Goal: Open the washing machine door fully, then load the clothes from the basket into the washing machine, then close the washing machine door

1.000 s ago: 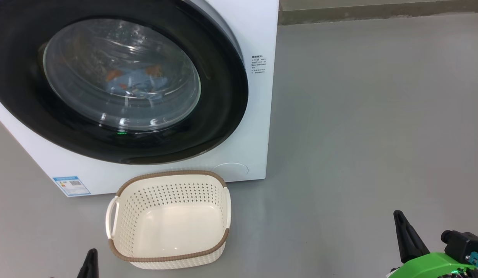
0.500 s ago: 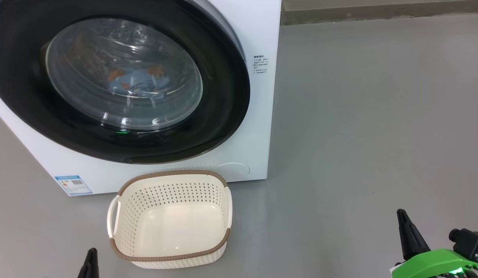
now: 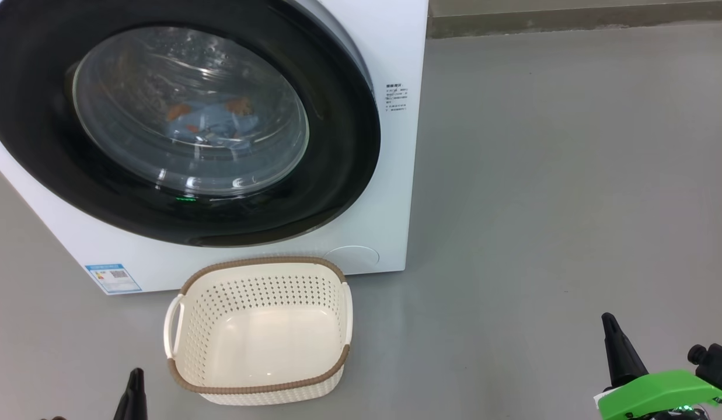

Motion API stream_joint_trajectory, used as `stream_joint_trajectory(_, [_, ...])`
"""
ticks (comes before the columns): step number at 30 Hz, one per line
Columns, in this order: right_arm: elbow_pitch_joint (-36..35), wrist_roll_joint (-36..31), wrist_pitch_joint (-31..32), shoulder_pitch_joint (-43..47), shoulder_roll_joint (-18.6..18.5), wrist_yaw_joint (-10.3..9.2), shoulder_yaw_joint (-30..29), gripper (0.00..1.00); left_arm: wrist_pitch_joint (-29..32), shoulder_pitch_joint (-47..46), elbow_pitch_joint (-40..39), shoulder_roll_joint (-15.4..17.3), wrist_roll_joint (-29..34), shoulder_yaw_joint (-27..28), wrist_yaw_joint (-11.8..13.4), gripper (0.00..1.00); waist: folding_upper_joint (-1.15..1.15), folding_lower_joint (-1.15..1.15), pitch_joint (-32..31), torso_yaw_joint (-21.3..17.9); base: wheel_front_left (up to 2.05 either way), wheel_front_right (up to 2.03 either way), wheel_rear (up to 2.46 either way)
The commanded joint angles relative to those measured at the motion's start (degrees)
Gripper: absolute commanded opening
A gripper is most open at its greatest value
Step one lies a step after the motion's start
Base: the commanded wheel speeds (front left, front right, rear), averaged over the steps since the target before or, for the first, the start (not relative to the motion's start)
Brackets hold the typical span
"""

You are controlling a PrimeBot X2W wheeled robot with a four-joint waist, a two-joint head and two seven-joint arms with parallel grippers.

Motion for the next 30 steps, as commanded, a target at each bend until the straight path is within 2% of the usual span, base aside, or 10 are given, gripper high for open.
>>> stream_joint_trajectory(1, [-1.7,2.3,0.5,-2.6,-0.6,0.00,-0.3,0.00,0.5,-2.7,-2.0,0.5,-2.2,1.3,-0.1,0.00,0.00,0.00,0.0,0.1,0.00,0.00,0.00])
stream_joint_trajectory(30, [-3.3,18.2,5.2,-3.7,0.7,-0.01,-2.3,0.00,5.2,-4.1,-3.8,-1.4,-18.0,3.2,-0.1,0.00,0.00,0.00,-0.1,0.7,0.00,0.00,0.00])
